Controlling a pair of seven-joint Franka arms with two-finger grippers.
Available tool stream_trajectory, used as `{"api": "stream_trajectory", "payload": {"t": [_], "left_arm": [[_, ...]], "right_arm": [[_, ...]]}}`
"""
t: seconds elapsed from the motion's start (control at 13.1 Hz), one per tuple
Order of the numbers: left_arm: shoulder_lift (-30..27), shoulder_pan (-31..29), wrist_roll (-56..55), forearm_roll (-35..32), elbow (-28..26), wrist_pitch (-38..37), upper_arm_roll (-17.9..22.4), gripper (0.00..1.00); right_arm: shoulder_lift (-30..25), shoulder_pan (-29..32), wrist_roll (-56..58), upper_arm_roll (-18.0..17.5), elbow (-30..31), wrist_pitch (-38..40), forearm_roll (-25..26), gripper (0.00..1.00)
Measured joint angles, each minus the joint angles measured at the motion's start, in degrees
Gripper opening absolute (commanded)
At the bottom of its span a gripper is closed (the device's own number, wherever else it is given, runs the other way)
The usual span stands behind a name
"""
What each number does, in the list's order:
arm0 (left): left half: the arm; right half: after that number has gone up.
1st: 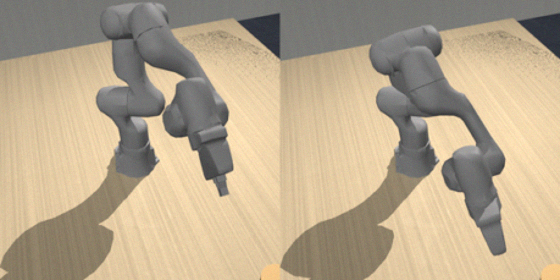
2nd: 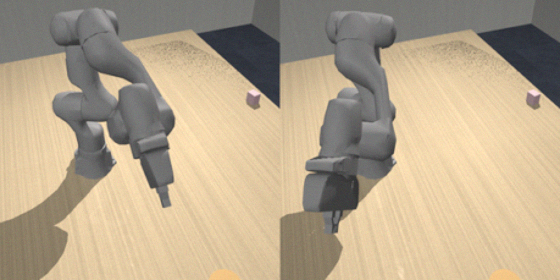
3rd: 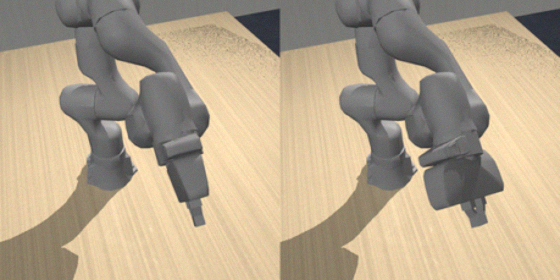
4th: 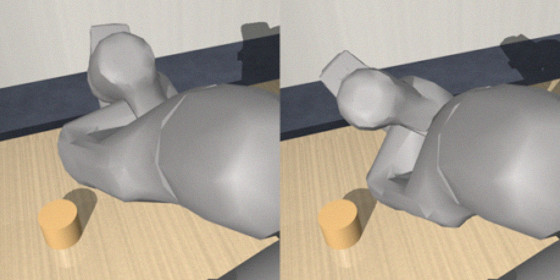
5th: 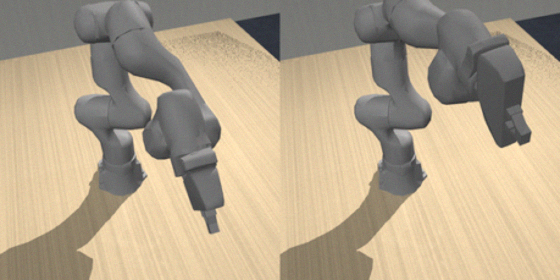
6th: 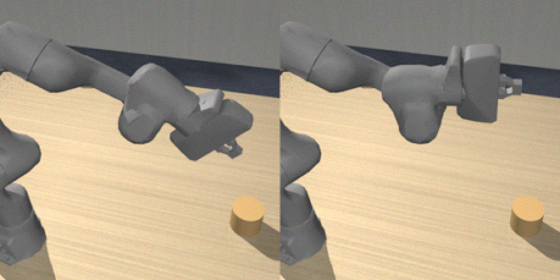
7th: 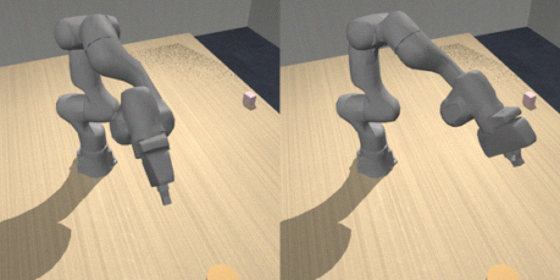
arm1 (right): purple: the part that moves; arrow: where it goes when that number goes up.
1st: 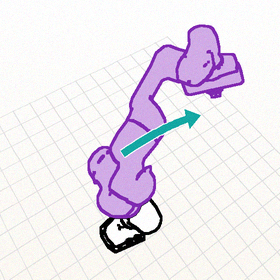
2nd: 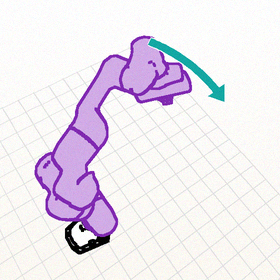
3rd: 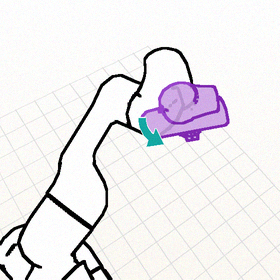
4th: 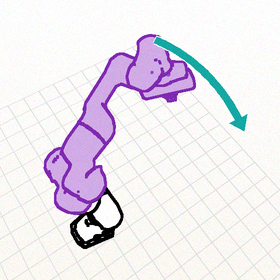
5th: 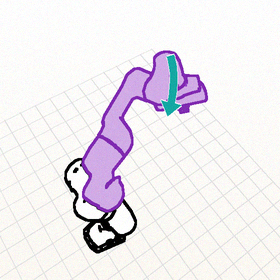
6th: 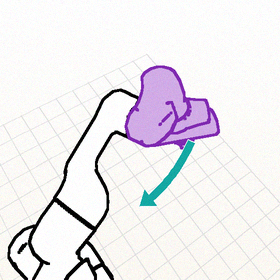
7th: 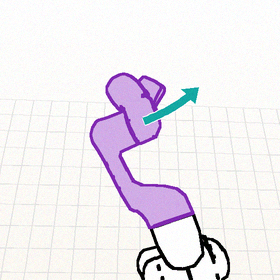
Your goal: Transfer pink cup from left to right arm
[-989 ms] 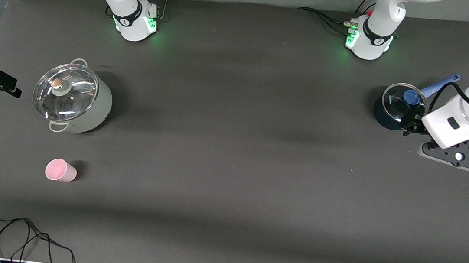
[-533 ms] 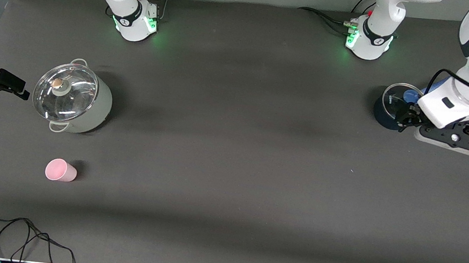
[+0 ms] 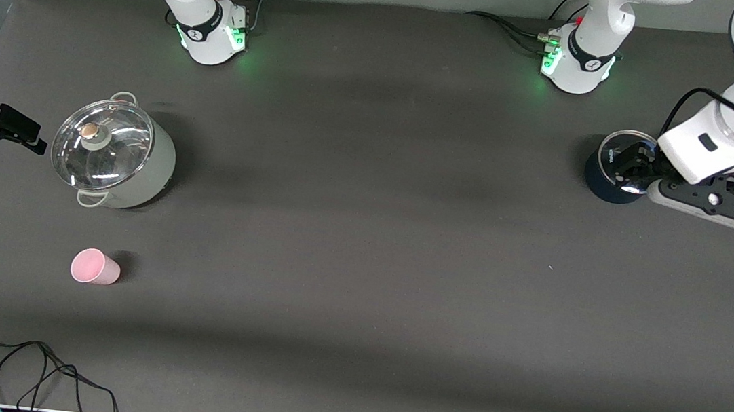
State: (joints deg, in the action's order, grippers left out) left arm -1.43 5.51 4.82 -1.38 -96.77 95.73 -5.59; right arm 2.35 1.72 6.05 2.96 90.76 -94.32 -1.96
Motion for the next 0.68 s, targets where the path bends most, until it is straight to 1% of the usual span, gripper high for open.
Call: {"api": "stream_trajectory", "payload": {"t": [0.15, 0.68], "left_arm": [[0.0, 0.4, 0.0, 0.0, 1.0, -1.6, 0.0, 1.0], [0.8, -0.5, -0.1, -0.3, 1.2, -1.9, 1.3, 1.0]], "right_arm": [[0.0, 0.0, 0.0, 0.0, 0.0, 0.0, 0.0, 1.0], [-0.1, 0.0, 0.0, 0.0, -0.1, 0.0, 0.0, 1.0]]}}
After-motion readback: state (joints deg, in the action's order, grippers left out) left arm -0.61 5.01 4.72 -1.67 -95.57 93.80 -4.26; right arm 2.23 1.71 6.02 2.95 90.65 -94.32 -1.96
